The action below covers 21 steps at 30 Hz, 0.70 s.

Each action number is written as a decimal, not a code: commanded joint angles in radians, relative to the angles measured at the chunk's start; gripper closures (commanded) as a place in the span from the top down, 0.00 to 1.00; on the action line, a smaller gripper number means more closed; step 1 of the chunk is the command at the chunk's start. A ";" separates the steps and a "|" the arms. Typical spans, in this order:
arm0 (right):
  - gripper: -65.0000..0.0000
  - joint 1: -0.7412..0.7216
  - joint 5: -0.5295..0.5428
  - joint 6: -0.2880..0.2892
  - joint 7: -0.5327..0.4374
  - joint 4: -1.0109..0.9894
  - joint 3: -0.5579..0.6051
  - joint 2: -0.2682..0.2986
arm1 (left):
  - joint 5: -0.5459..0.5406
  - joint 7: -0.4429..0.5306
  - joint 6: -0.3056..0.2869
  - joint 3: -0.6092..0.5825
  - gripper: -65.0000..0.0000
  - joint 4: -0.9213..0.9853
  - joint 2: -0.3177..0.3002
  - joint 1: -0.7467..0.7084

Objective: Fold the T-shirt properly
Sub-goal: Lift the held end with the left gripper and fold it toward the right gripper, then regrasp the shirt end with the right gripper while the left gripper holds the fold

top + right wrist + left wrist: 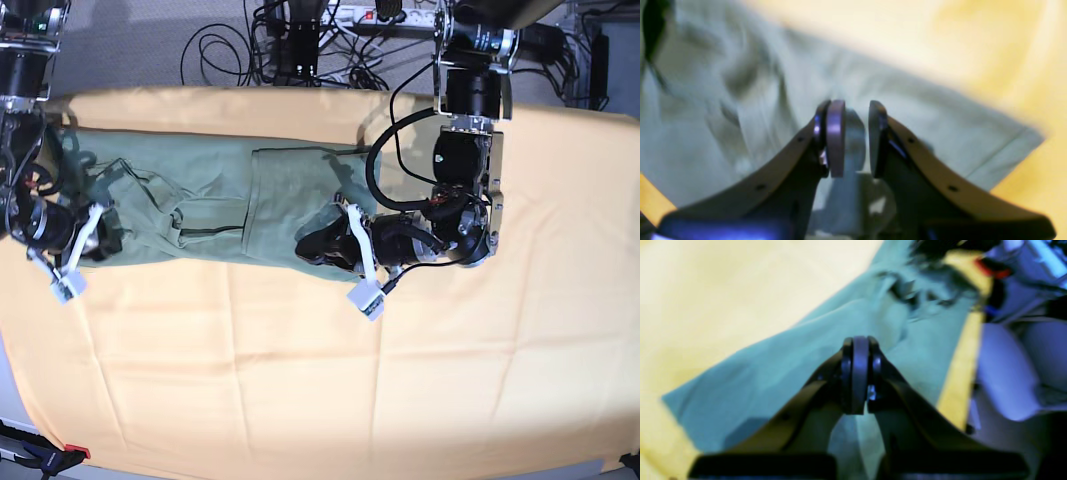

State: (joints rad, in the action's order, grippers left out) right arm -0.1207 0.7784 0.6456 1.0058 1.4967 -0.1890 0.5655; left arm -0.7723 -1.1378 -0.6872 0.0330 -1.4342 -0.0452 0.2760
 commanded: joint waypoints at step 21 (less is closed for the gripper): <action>0.56 -0.082 -0.164 -0.292 0.114 -0.094 -0.120 0.148 | 0.125 0.092 0.056 -0.201 0.00 -0.014 -0.146 -0.037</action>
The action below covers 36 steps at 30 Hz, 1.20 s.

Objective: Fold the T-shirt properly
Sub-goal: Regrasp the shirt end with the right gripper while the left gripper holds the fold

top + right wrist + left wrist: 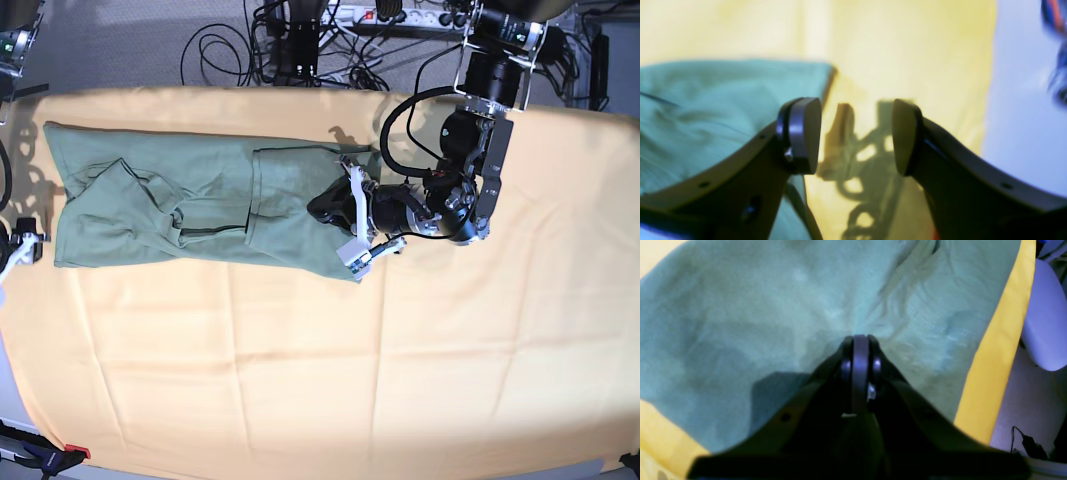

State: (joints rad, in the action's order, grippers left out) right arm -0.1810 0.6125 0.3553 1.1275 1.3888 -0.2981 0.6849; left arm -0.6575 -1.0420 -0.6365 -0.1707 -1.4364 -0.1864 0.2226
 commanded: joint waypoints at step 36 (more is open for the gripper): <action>0.56 0.090 0.649 0.296 0.243 -0.344 -0.244 -0.085 | -0.035 -0.005 0.001 0.003 0.00 -0.012 -0.005 0.016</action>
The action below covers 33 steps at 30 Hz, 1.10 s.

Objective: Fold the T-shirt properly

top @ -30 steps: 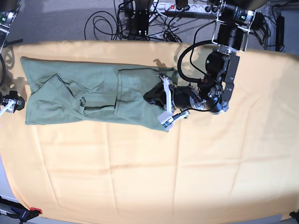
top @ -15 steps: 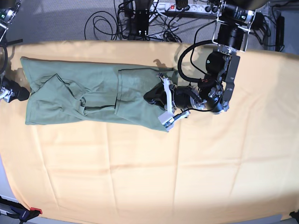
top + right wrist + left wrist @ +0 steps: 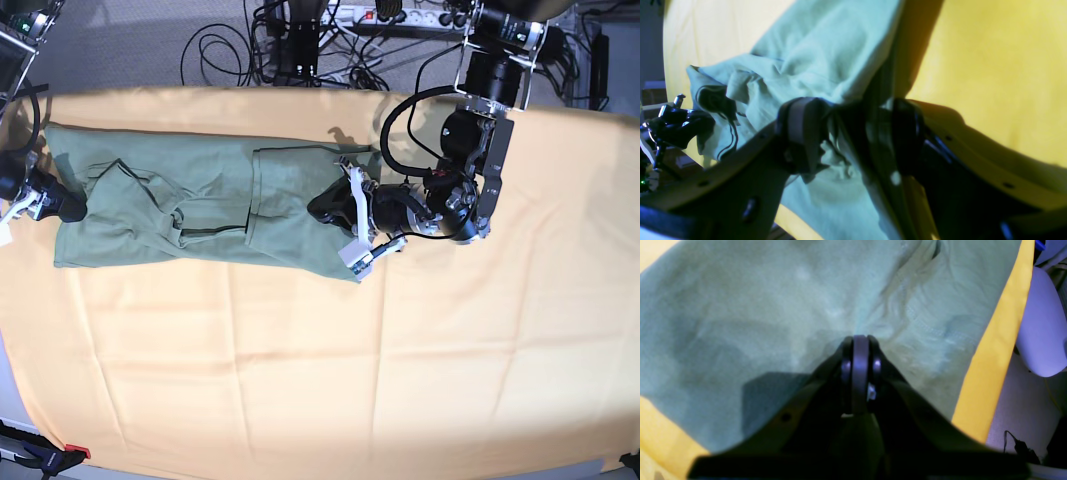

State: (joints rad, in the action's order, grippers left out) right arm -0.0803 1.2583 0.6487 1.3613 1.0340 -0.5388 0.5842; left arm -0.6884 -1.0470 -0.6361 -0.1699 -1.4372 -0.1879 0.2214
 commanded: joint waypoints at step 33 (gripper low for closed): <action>0.00 -0.014 0.155 0.049 0.035 0.011 0.095 0.032 | -0.133 0.000 -0.003 0.071 0.00 -0.012 -0.003 0.048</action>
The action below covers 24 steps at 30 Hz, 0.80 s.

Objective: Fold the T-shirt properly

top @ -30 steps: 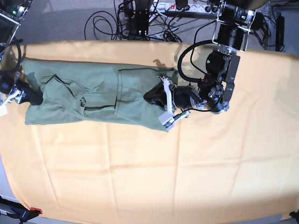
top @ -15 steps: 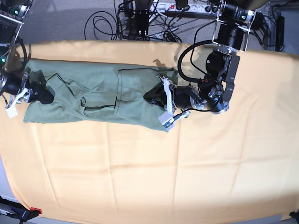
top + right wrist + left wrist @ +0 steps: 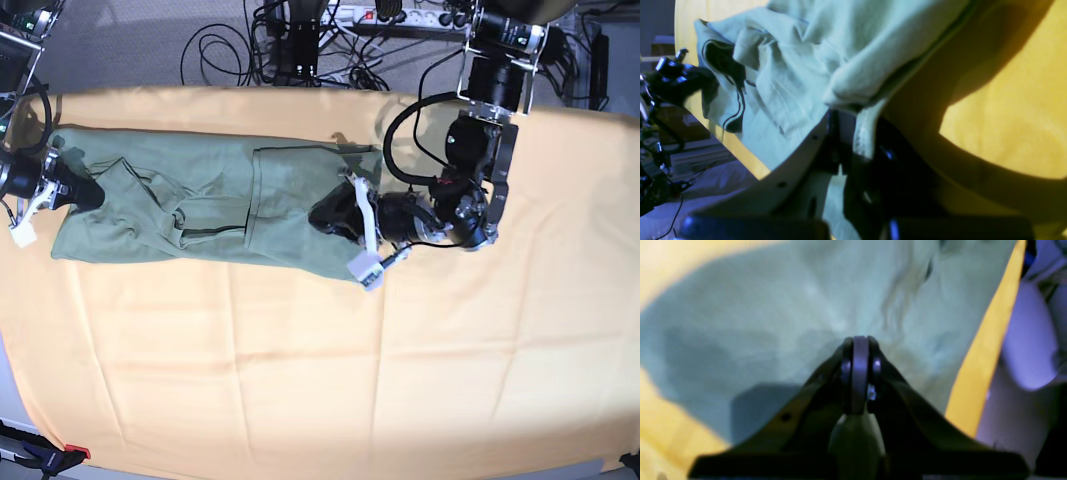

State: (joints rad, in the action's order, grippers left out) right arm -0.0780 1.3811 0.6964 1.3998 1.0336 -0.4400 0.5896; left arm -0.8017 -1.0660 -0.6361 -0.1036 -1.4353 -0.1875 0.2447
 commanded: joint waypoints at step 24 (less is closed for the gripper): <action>0.00 -0.022 -0.161 0.002 -0.039 0.177 -0.006 0.129 | -0.163 -0.039 -0.018 0.362 0.00 -0.014 -0.146 0.013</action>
State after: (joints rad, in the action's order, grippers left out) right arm -0.0826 1.1934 0.6964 1.3743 1.1957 -0.4397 0.6846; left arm -0.9360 -1.1255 -0.6445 0.2546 -1.4342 -0.3237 0.2356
